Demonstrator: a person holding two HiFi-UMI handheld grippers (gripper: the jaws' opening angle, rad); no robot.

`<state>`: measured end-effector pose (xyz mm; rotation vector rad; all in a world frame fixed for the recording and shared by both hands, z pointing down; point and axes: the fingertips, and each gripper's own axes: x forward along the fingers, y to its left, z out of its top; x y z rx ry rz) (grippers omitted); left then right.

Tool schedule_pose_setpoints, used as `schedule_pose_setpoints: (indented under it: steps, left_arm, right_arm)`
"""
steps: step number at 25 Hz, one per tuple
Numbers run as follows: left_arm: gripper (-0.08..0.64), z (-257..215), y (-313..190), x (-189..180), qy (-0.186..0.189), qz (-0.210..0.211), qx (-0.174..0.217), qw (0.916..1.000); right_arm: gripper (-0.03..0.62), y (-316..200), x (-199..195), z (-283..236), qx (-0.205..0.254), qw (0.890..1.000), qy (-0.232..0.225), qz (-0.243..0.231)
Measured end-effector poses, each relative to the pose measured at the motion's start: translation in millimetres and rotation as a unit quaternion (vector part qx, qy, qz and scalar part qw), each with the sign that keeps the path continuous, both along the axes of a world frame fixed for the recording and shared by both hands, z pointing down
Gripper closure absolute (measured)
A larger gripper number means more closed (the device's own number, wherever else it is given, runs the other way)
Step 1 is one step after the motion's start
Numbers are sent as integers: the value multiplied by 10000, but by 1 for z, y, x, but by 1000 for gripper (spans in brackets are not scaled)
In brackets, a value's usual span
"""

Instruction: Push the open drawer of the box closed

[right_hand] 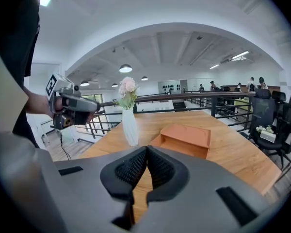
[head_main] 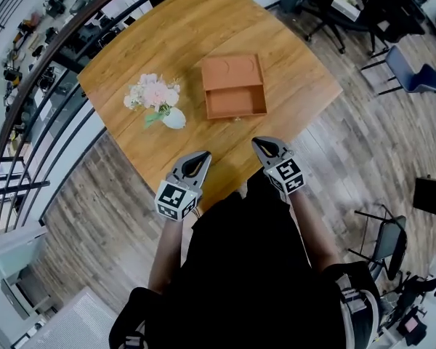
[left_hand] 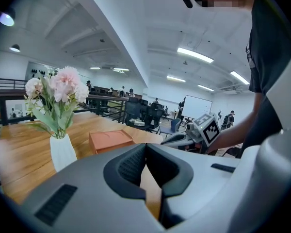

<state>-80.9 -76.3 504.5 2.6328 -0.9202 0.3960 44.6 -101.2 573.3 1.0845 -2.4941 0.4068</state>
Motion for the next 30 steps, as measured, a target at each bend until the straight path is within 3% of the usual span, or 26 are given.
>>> schedule_pose_setpoints:
  steps: [12, 16, 23, 30]
  left_arm:
    - [537, 9, -46, -7, -138, -617, -321, 9975]
    - [537, 8, -58, -1, -224, -593, -343, 9974]
    - [537, 15, -69, 7, -290, -547, -443, 9971]
    - [537, 24, -68, 14, -342, -434, -553, 9969]
  right_arm:
    - [575, -62, -22, 86, -519, 9951, 371, -757]
    - [575, -78, -18, 107, -883, 9941, 204, -588]
    - [575, -98, -17, 141, -1119, 9926, 202, -433]
    - [574, -111, -19, 157, -1479, 9887, -169, -156]
